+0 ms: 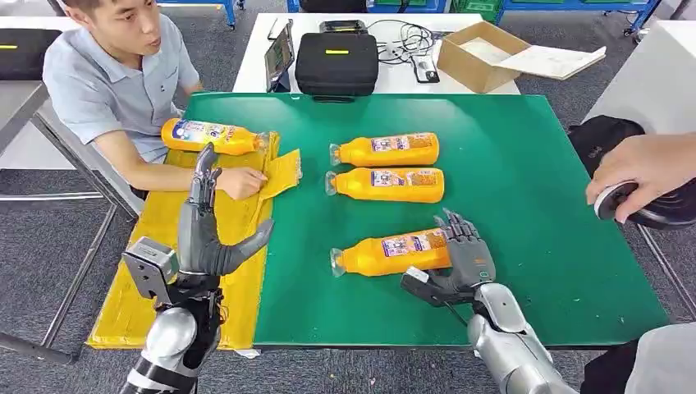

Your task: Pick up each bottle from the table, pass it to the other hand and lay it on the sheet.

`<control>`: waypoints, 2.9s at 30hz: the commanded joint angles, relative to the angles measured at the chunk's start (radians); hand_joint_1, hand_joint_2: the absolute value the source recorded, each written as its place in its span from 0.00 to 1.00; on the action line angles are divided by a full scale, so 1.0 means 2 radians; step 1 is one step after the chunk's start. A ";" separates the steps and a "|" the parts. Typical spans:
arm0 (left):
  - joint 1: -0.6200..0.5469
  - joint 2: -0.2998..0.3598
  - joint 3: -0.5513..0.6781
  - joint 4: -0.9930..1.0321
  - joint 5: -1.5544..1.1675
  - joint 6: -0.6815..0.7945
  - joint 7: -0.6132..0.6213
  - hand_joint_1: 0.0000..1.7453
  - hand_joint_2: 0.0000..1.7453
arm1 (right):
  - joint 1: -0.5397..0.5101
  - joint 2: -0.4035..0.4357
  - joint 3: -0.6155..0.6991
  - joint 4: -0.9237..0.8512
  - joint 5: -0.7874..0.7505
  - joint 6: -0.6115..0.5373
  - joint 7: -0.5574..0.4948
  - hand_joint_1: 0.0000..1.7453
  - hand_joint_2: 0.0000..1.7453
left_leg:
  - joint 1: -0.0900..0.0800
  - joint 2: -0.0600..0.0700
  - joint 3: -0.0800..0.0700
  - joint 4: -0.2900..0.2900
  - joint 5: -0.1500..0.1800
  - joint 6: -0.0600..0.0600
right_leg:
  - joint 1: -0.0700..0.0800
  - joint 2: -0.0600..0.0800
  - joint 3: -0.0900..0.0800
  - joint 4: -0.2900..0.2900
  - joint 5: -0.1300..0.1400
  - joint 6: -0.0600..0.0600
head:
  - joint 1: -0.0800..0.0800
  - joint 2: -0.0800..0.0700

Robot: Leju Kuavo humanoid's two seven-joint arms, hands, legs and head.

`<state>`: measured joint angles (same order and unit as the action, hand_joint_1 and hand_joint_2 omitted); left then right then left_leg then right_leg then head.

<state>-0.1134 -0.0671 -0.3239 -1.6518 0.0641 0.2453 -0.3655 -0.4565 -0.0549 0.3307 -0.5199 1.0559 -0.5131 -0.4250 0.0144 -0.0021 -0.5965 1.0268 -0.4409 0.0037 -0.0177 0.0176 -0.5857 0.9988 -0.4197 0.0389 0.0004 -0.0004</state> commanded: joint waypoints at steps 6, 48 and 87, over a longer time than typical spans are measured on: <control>-0.024 -0.001 -0.016 0.041 0.005 -0.001 0.001 0.00 1.00 | 0.006 -0.013 0.015 0.090 -0.016 0.102 0.032 1.00 1.00 | 0.001 -0.002 0.000 -0.001 0.001 0.000 | 0.001 -0.003 0.001 -0.001 0.001 -0.001 | 0.000 0.000; 0.057 -0.014 -0.097 0.096 0.016 -0.012 0.025 0.00 1.00 | 0.127 0.103 -0.096 -0.254 -0.404 0.082 -0.123 1.00 1.00 | 0.000 -0.001 -0.004 0.000 -0.003 0.001 | 0.000 -0.001 -0.001 -0.002 -0.003 0.002 | 0.000 0.000; 0.023 -0.031 -0.132 0.063 0.196 -0.075 0.057 0.00 1.00 | 0.093 0.137 0.185 -0.134 -0.348 0.026 -0.137 1.00 1.00 | 0.000 -0.001 -0.004 -0.001 -0.002 0.001 | 0.000 -0.002 -0.001 -0.002 -0.003 0.002 | 0.000 0.000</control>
<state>-0.0340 -0.1583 -0.5264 -1.5404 0.4502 0.1114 -0.2537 -0.2114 0.2232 0.5913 -0.8907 0.3693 -0.4791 -0.6973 0.0148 -0.0055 -0.6091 1.0265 -0.4451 0.0051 -0.0178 0.0157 -0.5921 0.9959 -0.4246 0.0446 0.0004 -0.0004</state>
